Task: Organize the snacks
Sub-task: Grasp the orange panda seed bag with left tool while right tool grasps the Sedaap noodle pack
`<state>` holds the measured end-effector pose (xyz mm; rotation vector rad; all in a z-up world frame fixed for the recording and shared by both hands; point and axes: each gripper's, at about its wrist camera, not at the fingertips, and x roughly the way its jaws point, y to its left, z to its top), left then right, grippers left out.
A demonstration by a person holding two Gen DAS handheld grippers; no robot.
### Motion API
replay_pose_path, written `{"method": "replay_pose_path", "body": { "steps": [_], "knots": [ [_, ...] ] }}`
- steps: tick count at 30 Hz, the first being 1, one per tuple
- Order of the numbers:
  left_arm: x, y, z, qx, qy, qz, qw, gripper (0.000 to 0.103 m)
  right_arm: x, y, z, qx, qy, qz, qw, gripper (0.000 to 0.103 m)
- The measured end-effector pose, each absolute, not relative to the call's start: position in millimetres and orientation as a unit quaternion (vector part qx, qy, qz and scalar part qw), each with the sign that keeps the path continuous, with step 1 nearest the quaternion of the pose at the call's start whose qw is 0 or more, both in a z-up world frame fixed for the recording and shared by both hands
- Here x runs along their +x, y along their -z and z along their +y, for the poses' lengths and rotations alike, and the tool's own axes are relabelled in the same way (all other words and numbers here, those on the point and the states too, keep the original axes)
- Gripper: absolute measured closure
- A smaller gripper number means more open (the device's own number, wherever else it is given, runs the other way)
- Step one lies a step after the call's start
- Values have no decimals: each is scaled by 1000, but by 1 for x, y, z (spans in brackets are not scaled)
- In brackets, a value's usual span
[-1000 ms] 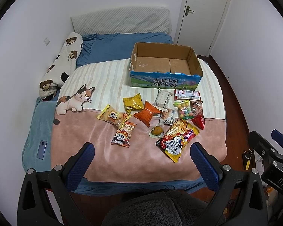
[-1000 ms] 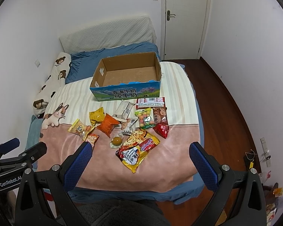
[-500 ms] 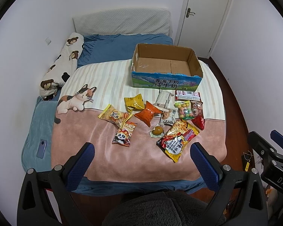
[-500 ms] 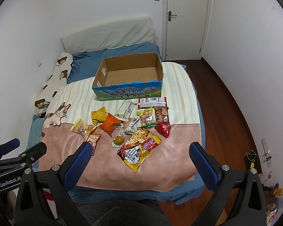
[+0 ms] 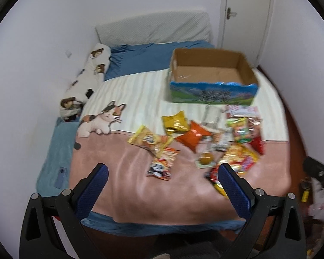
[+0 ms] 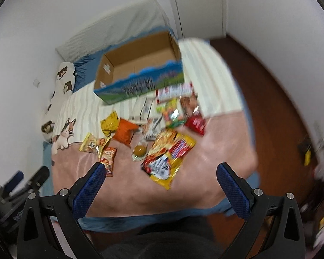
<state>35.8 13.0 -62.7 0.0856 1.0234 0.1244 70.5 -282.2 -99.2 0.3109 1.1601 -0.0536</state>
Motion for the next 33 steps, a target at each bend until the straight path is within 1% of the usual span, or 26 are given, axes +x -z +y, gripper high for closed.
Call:
{"method": "replay_pose_path", "body": {
  "steps": [5,10,16,21,25,27,28,30,33],
  "knots": [
    [65,120,22,101,-99,500,855,0,105,195,-288,204,46,601,772,0],
    [91,170,48,122,-128,520,835,0,143,295,-279,231,74,652,718,0],
    [116,221,81,112,-141,562,807,0,174,371,-259,230,105,686,682,0],
    [133,262,93,76,-103,618,776,0,187,406,-248,217,131,707,660,0],
    [146,284,96,31,-74,657,749,2,188,417,-245,205,126,714,658,1],
    [154,291,102,-6,-73,671,738,2,187,421,-244,197,117,716,660,7],
    [157,294,103,-19,-69,674,736,2,187,425,-248,194,110,715,662,7],
    [161,300,98,-18,-54,677,734,2,183,427,-251,183,92,717,666,10],
    [168,318,84,-9,-21,692,722,2,177,426,-247,135,58,731,666,11]
  ]
}}
